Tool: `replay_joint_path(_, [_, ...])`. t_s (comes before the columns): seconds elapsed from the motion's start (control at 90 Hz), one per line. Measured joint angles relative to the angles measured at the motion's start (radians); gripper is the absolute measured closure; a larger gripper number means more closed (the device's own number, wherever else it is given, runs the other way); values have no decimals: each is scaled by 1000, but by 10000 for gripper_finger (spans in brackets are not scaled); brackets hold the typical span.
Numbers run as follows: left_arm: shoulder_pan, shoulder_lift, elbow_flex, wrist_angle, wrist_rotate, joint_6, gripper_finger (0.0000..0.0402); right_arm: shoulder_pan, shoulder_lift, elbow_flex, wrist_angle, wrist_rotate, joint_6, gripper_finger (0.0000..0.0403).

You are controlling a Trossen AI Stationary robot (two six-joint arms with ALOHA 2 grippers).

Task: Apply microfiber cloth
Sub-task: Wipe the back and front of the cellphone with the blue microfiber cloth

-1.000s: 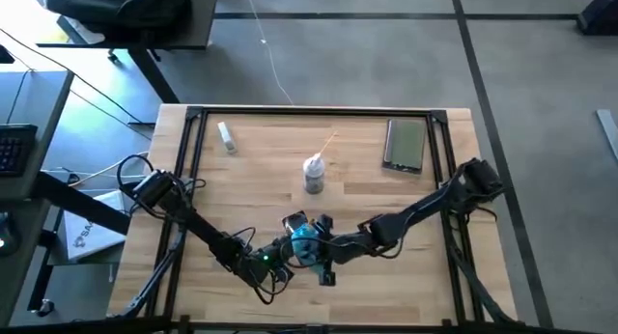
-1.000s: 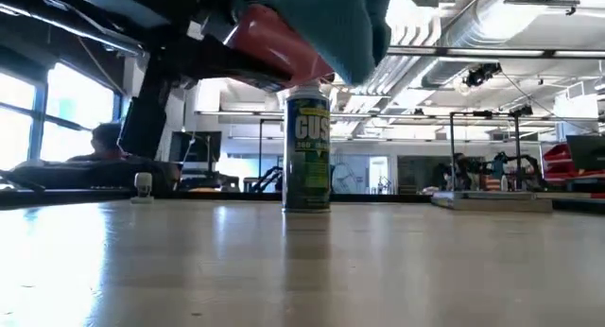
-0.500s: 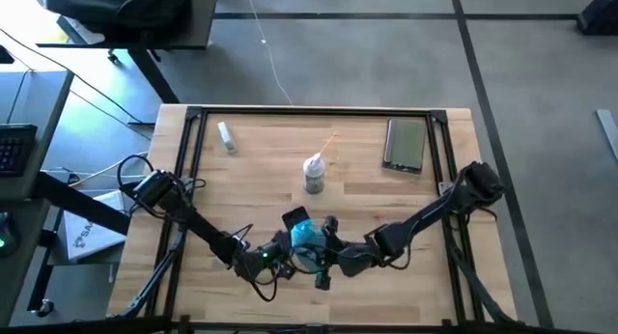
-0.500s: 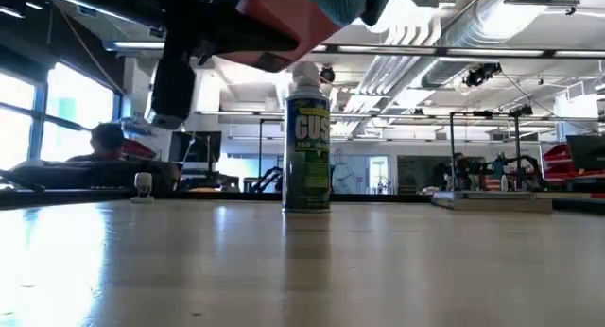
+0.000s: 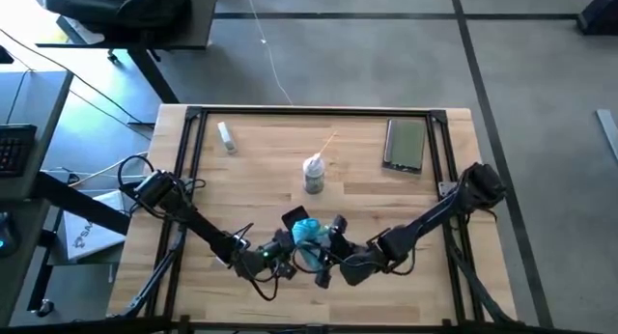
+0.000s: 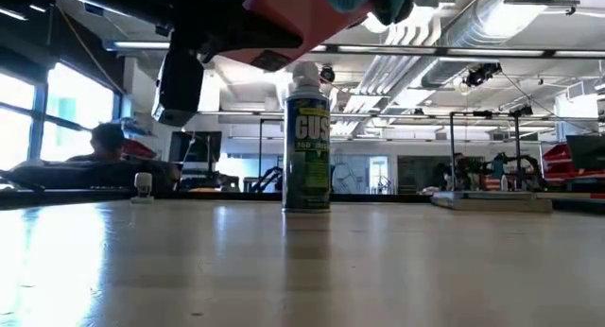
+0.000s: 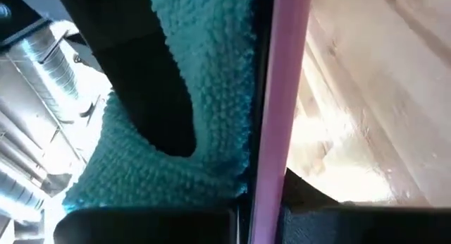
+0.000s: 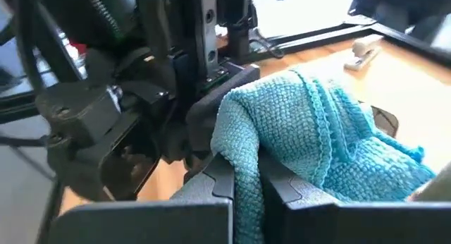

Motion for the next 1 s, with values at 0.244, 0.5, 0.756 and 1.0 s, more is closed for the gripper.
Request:
replay_joint_path(0.244, [21,0,0,-7,35,-1,401,-36,-4,-3,-21,-134,-88,403])
replay_joint_path(0.5, [-13,0,1,13,16,39,401,-8,-92,-3,-253,-4,-79,403])
replay_joint_path(0.756, [-34,-10,8,135,35,61,401,61,-180,-14,-568,56,58,403])
replay_joint_path(1.0, [-31,-7,8,111,38,73,401,136,-230,-9,-529,181,25,403])
